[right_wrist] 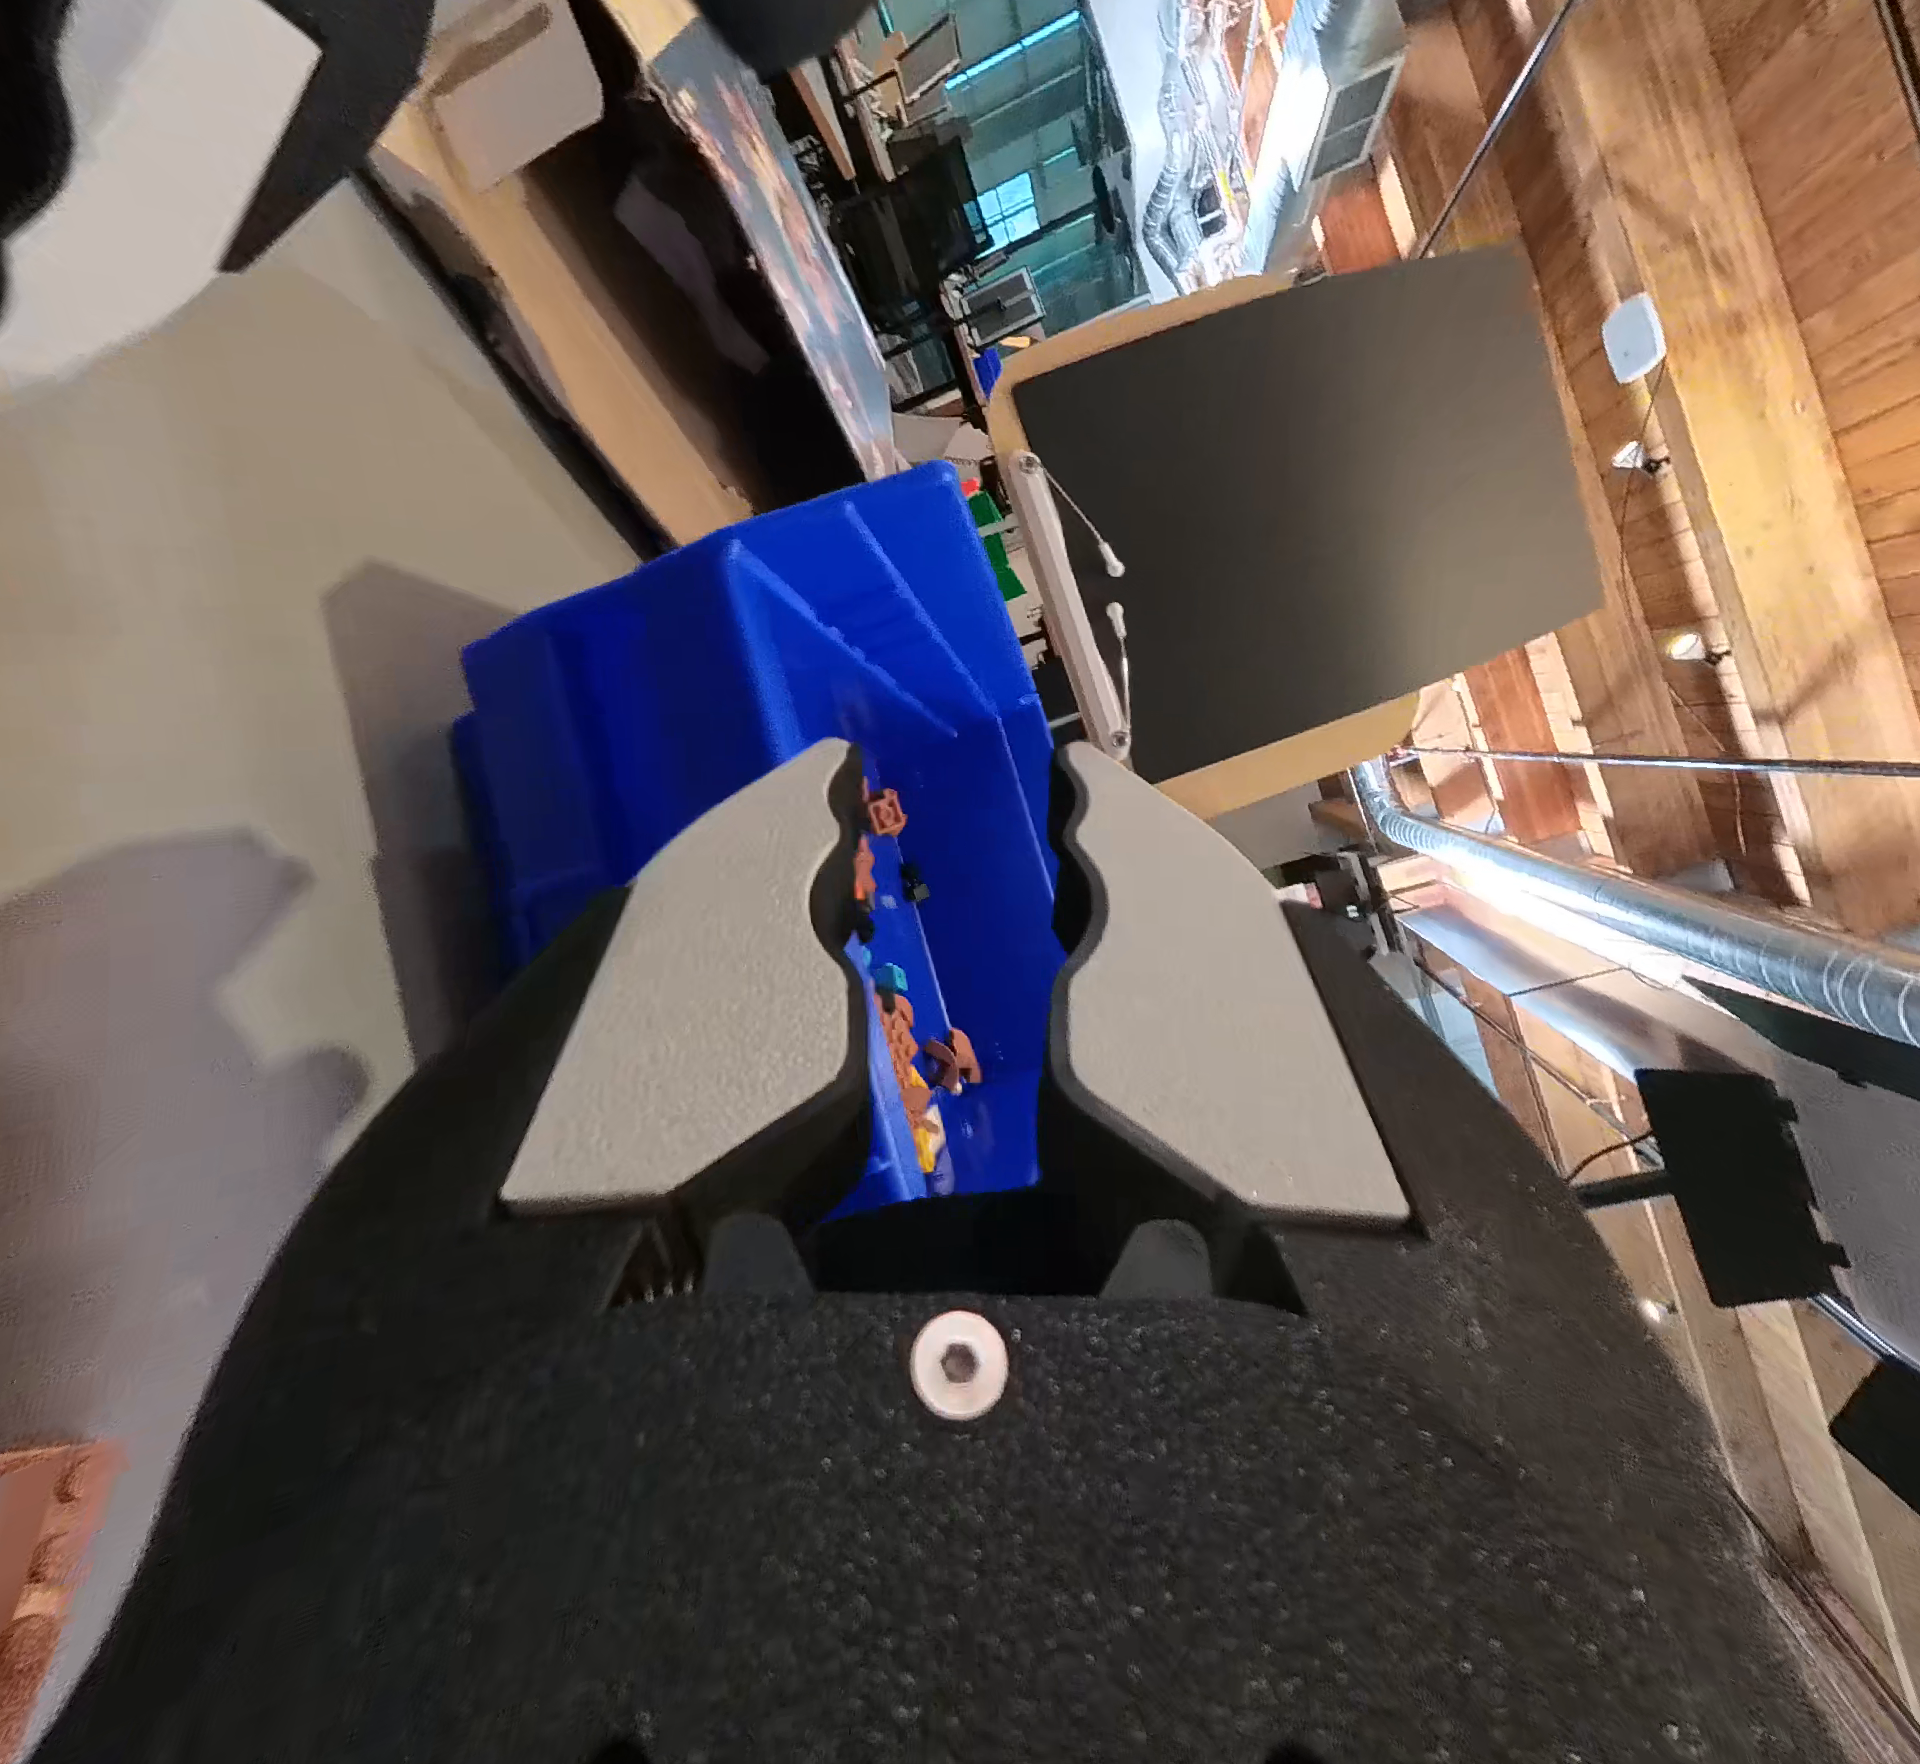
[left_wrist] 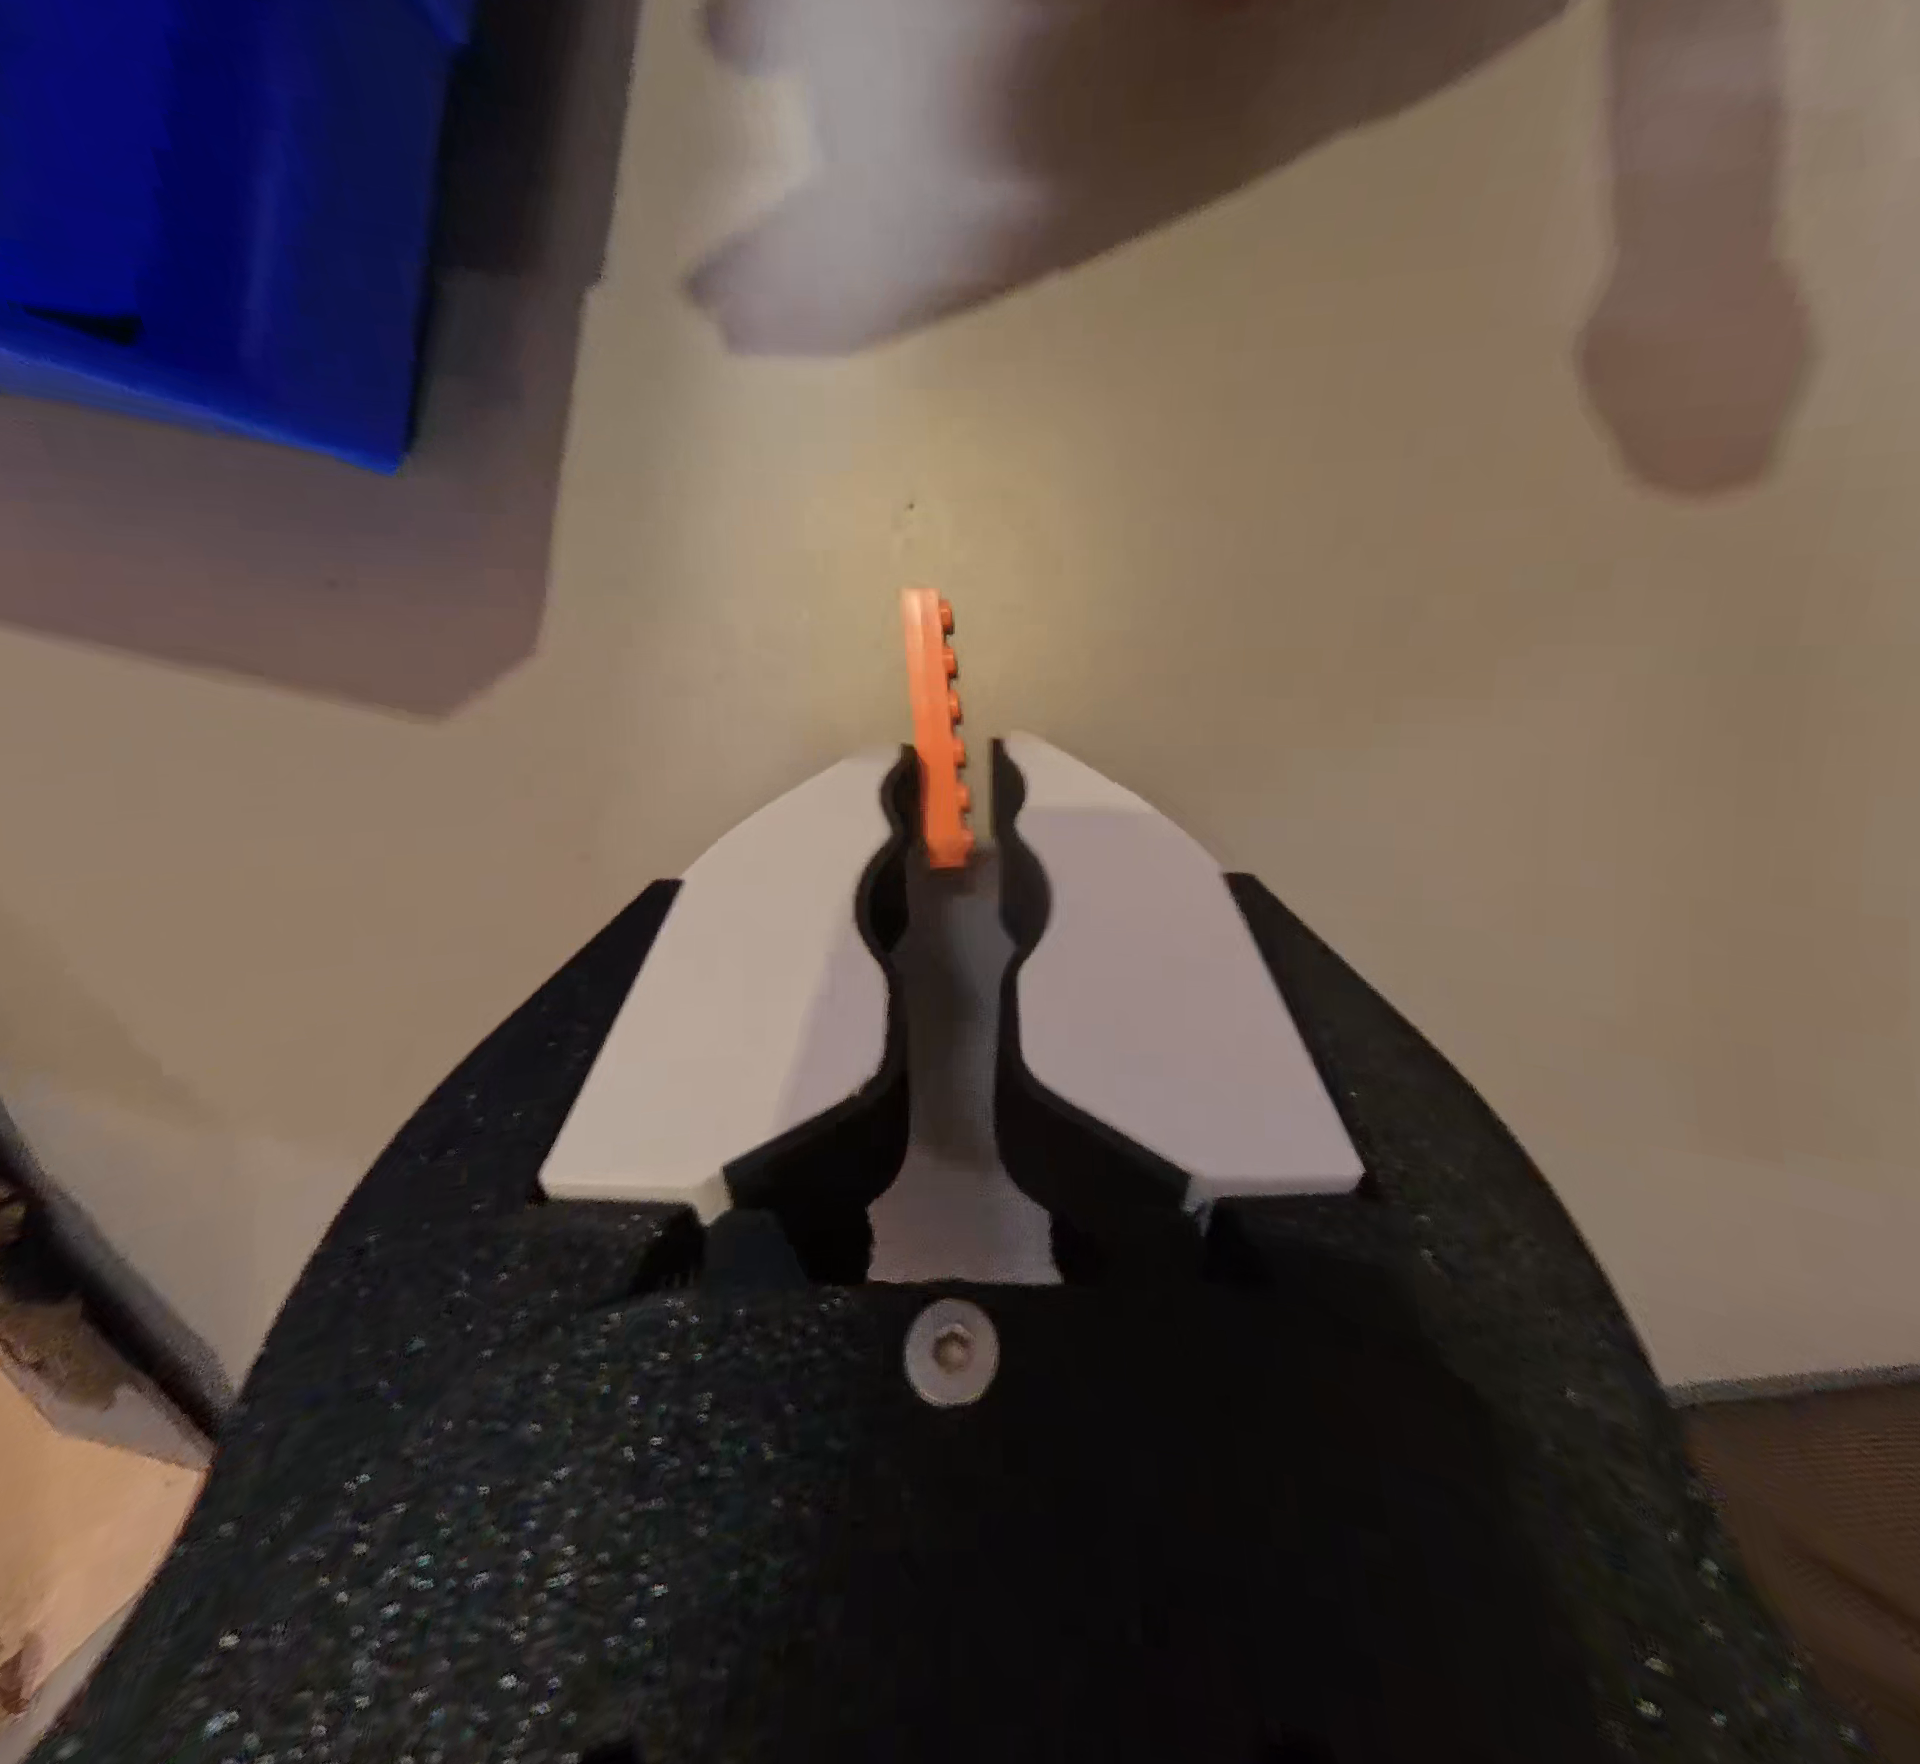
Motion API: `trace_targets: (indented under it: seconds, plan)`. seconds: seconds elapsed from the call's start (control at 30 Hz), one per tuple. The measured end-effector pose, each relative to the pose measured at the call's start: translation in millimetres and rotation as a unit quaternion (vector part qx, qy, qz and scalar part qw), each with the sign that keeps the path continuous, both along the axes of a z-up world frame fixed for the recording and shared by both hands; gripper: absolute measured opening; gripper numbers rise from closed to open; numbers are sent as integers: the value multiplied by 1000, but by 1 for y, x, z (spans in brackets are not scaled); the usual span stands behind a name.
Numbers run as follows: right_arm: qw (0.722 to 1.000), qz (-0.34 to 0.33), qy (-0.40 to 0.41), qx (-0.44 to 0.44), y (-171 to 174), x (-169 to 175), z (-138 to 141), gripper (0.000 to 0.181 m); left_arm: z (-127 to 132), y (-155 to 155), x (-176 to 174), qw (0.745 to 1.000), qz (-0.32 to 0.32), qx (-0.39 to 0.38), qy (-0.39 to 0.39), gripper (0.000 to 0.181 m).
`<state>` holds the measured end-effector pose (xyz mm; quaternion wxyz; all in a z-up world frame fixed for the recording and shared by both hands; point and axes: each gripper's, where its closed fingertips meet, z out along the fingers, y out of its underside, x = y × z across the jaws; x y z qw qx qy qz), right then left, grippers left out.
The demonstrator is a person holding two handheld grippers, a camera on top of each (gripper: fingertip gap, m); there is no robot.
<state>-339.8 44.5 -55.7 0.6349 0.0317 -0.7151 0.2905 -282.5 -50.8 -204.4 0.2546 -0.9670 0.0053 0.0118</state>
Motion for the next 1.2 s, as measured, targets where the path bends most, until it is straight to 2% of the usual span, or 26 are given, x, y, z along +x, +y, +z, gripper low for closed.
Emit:
trace_targets:
  seconds: [0.13, 0.2, 0.27, 0.37, 0.43, 0.57, 0.63, 0.8, 1.2]
  plan:
    - [1000, 23, -10, 0, -6, 5, -4, 34, 1, 10, 1, 1000, 1, 14, -9, 8]
    - [999, 45, -9, -4, -10, 12, -3, 33, 15, 25, 1, 997, 13, 69, -25, 8]
    - [997, 68, -15, -18, -13, 18, 0, 32, 40, 42, -8, 987, 32, 156, -11, 8]
    - [991, 98, -50, -70, -18, 26, 5, 32, 95, 59, -20, 946, 58, 318, 28, 8]
    - [988, 107, -44, -101, -19, 29, 13, 34, 126, 62, -21, 911, 77, 405, 14, 8]
    - [989, 104, -12, -106, -20, 33, 20, 43, 157, 67, -18, 855, 107, 506, -41, 8]
    - [991, 94, -2, -90, -23, 32, 16, 50, 160, 70, -18, 843, 118, 523, -51, 8]
    - [995, 59, 35, -66, -25, 29, 15, 60, 156, 80, -12, 848, 111, 517, -32, 8]
    - [996, 29, 53, -68, -20, 23, 17, 59, 156, 90, -1, 856, 98, 506, 37, 8]
